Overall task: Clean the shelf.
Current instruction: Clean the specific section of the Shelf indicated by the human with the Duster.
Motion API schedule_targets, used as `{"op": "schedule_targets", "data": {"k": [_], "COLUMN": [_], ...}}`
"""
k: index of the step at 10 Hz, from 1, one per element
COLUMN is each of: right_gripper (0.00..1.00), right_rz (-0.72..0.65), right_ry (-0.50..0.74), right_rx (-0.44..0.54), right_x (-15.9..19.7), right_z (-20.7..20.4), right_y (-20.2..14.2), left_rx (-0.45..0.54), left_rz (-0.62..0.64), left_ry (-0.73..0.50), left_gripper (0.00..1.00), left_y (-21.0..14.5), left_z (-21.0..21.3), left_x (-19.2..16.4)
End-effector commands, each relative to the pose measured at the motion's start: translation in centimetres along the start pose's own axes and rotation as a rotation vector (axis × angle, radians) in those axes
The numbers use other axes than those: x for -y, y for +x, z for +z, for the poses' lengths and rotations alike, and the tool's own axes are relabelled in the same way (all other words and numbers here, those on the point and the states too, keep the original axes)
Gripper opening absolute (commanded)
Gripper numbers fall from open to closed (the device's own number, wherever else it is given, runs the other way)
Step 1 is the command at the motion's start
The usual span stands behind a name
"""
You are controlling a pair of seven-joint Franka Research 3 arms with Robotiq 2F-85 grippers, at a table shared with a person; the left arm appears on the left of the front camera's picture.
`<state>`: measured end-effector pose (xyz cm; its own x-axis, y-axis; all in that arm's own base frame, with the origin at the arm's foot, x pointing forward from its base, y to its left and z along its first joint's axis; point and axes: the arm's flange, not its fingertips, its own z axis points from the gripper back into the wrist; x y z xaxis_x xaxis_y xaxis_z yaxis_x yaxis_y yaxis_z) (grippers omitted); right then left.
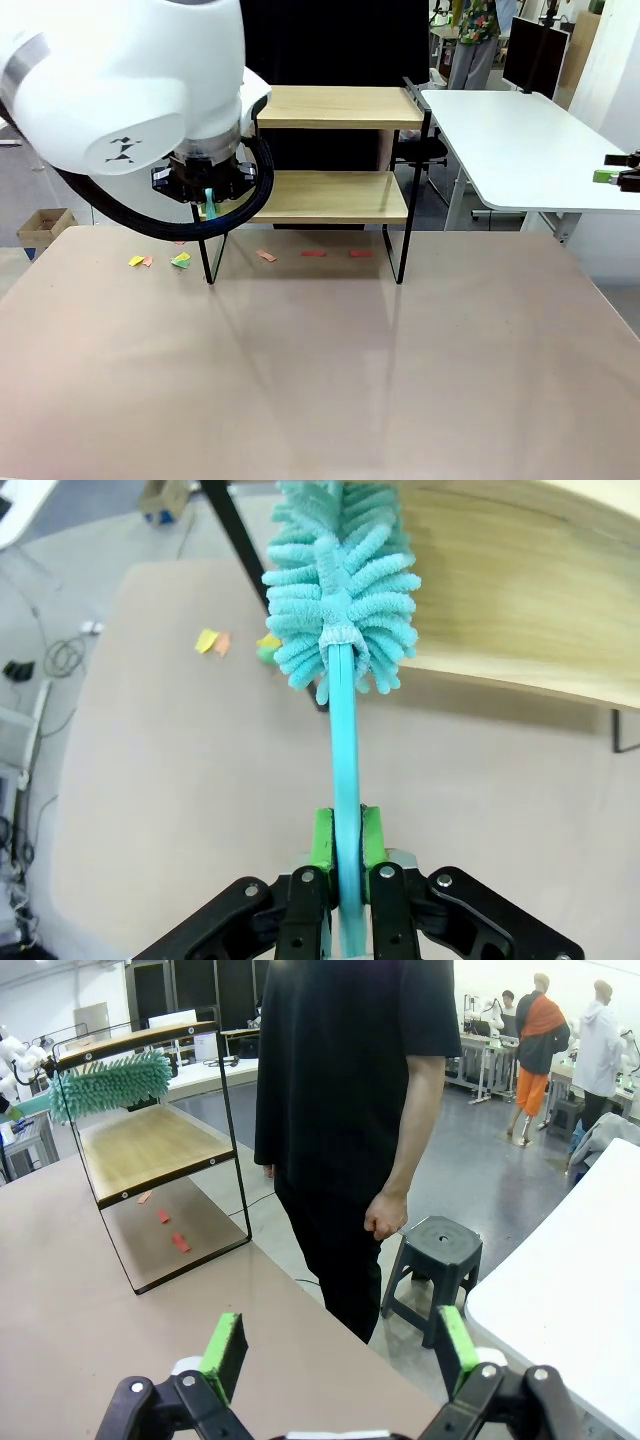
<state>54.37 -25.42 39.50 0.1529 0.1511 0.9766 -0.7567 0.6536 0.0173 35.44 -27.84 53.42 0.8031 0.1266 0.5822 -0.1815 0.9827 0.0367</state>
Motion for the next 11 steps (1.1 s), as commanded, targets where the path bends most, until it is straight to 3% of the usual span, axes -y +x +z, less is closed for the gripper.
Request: {"op": "schedule_targets", "data": {"k": [1, 2, 5, 7, 11], "right_gripper": [1.00, 1.00, 1.00, 1.00, 1.00], "right_rz": [0.005, 0.005, 0.005, 0.005, 0.005], "right_ry": [0.003, 0.003, 0.003, 0.003, 0.003], "right_rx": [-0.002, -0.002, -0.002, -0.002, -0.002], "right_x": [-0.1, -0.1, -0.1, -0.1, -0.1], "right_z": [-0.1, -0.1, -0.1, -0.1, -0.1], "right_y": [0.3, 0.3, 0.3, 0.3, 0.3], "left_rx": [-0.002, -0.004, -0.017, -0.093, -0.185], "left_rz": [-0.104, -0.178, -0.306, -0.422, -0.575], "left_ry": [-0.197, -0.336, -0.604, -0.663, -0.644], "left_gripper": [0.13, 0.13, 0.13, 0.13, 0.13], "left_y": [-0.6, -0.8, -1.0, -1.2, -1.1], "left_z": [0.9, 1.1, 2.4, 3.1, 6.1], "left_x": [-3.4, -4.5, -8.6, -11.1, -18.0]}}
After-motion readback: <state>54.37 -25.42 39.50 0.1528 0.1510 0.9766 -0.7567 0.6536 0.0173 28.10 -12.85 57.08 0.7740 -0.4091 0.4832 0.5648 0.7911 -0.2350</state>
